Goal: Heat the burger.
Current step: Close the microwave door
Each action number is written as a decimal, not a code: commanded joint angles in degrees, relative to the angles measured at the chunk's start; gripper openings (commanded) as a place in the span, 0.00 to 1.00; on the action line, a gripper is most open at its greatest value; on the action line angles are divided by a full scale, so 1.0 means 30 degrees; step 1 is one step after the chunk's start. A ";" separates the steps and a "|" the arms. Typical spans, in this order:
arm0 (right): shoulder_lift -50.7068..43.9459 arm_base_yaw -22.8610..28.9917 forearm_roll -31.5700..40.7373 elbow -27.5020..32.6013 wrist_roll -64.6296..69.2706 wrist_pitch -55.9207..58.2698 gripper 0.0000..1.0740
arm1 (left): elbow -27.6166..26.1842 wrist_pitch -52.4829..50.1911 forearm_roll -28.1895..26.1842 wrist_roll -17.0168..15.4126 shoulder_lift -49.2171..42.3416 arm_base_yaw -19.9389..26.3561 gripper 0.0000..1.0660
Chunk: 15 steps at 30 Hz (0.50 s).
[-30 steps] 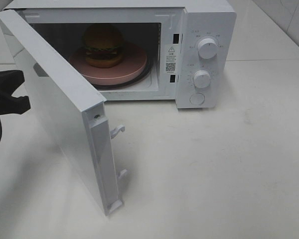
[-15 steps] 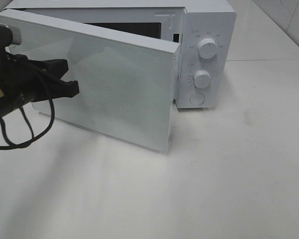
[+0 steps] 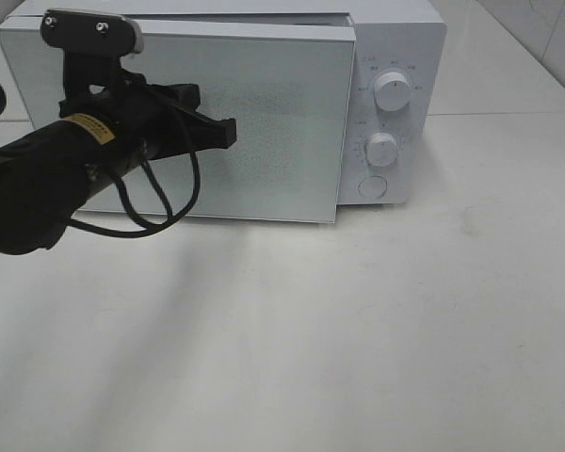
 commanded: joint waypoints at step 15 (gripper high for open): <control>-0.0554 -0.0134 -0.0057 0.0038 0.0115 0.0019 0.71 | -0.5157 0.1853 -0.2578 0.1509 0.2769 -0.0955 0.00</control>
